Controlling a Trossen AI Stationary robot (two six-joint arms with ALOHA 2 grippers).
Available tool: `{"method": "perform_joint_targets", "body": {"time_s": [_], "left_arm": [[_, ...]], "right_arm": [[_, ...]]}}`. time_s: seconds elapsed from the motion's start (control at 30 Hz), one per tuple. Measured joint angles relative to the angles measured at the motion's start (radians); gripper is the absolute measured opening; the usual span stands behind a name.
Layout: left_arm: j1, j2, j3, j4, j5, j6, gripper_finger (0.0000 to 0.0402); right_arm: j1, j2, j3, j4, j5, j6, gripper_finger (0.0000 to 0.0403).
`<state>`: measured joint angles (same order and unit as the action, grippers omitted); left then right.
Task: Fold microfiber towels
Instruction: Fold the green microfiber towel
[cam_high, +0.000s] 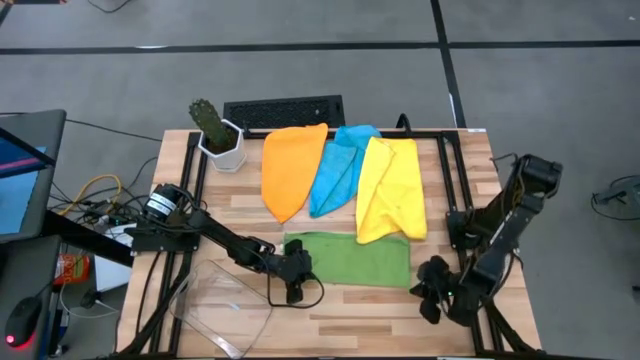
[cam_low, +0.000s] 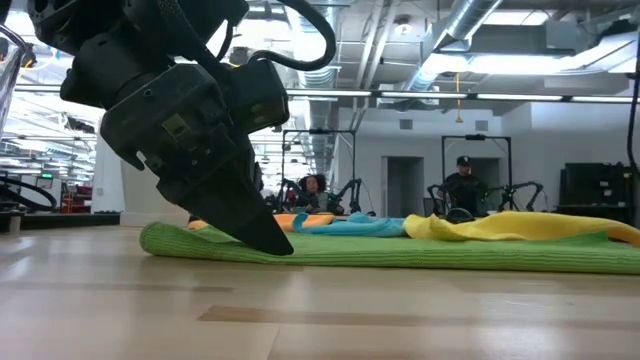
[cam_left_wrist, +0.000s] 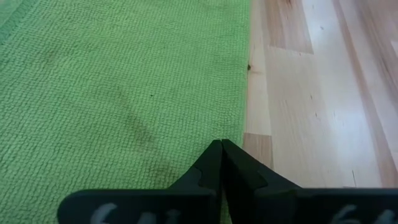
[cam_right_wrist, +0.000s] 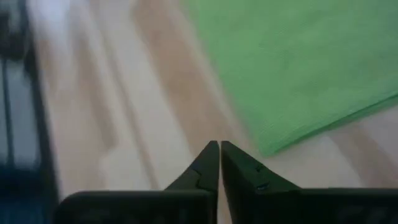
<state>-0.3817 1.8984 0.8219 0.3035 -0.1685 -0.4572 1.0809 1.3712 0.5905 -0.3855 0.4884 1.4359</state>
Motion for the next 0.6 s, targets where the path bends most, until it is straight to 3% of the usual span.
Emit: {"method": "perform_joint_targets", "body": {"time_s": [0.13, 0.3, 0.6], "left_arm": [[0.000, 0.000, 0.000, 0.001, -0.001, -0.001, 0.0000], [0.000, 0.001, 0.000, 0.002, -0.004, -0.009, 0.0000], [0.001, 0.001, 0.000, 0.002, -0.002, -0.037, 0.0000]], "right_arm": [[-0.068, -0.016, 0.040, -0.038, -0.116, -0.169, 0.0085], [-0.133, 0.027, 0.078, -0.081, -0.127, -0.314, 0.0131], [-0.133, 0.155, 0.078, -0.098, -0.130, -0.345, 0.0163]]}}
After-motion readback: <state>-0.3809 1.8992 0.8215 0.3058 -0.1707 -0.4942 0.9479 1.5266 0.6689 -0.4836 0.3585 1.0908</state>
